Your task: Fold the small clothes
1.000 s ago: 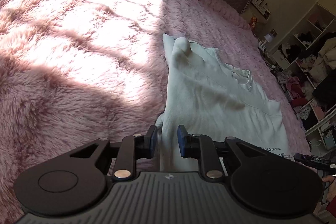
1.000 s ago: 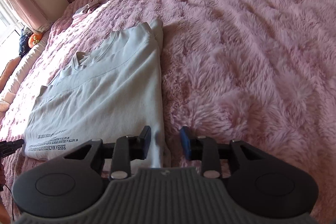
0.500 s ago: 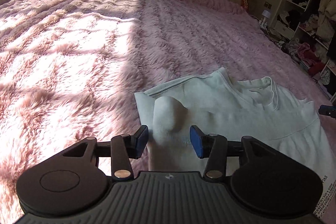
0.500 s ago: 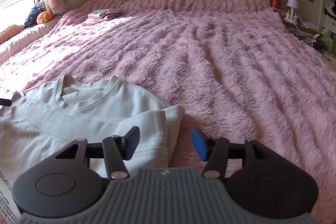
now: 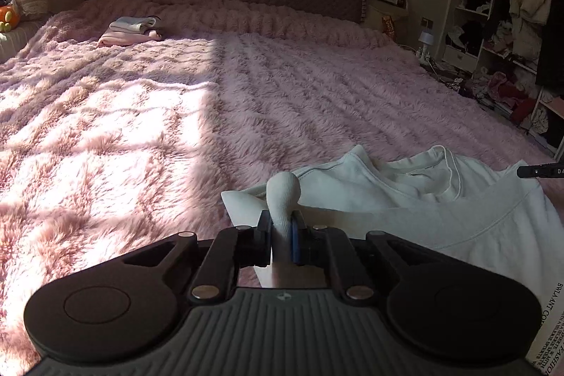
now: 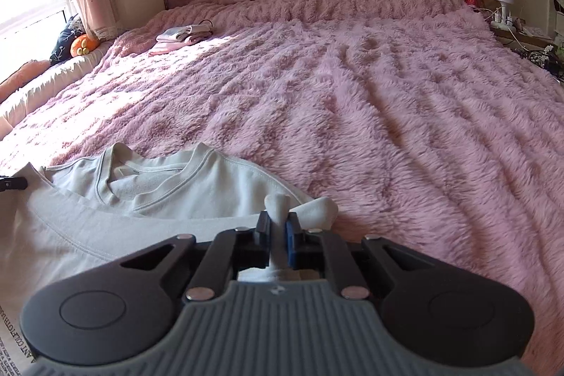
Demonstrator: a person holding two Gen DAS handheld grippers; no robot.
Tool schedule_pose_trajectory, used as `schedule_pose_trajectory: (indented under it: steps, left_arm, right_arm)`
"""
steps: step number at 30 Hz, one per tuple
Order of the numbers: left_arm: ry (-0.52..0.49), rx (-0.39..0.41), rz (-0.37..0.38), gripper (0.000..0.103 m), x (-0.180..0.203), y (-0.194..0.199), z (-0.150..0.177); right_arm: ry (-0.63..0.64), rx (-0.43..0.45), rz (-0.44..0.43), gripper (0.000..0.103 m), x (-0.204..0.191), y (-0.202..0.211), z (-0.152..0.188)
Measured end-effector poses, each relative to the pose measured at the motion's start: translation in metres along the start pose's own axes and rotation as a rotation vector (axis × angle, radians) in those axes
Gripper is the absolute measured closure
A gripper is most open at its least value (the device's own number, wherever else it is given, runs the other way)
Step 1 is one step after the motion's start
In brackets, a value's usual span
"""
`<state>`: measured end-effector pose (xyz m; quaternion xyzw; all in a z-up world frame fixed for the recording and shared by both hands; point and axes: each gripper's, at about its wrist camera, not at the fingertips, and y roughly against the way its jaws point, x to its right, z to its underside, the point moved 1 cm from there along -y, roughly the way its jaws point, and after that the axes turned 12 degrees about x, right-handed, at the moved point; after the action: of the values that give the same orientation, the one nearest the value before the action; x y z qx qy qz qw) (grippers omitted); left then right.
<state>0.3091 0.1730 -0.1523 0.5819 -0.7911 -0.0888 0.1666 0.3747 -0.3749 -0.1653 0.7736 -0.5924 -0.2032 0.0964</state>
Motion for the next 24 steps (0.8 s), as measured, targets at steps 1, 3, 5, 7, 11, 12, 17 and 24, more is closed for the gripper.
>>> schedule_pose_trajectory:
  steps: [1, 3, 5, 7, 11, 12, 17, 24]
  left_arm:
    - [0.034, 0.017, -0.001, 0.092, -0.003, -0.002, -0.003]
    - [0.096, 0.025, -0.014, 0.092, -0.009, -0.010, -0.003]
    - [0.122, -0.031, -0.039, 0.092, -0.016, -0.027, 0.006]
    - [0.113, -0.103, -0.056, 0.091, -0.018, -0.041, 0.018]
    - [0.134, -0.121, -0.089, 0.073, -0.024, -0.041, 0.019]
    - [0.133, -0.119, -0.100, 0.070, -0.025, -0.037, 0.015]
    - [0.060, -0.051, -0.149, 0.064, -0.013, 0.011, -0.007]
    - [0.171, -0.023, -0.024, 0.050, 0.058, 0.095, 0.009]
  right_arm:
    - [-0.012, 0.012, 0.009, 0.100, 0.001, 0.000, -0.001]
    - [-0.021, 0.016, 0.039, 0.100, 0.002, -0.004, -0.002]
    - [-0.044, -0.005, 0.058, 0.101, 0.006, -0.012, 0.002]
    - [-0.030, -0.035, 0.078, 0.101, 0.008, -0.022, 0.010]
    - [-0.003, -0.056, 0.093, 0.099, 0.008, -0.029, 0.018]
    - [-0.004, -0.045, 0.100, 0.096, 0.006, -0.025, 0.016]
    - [0.024, 0.056, 0.057, 0.082, -0.016, 0.030, 0.002]
    - [0.083, 0.058, -0.158, 0.076, -0.105, 0.120, 0.023]
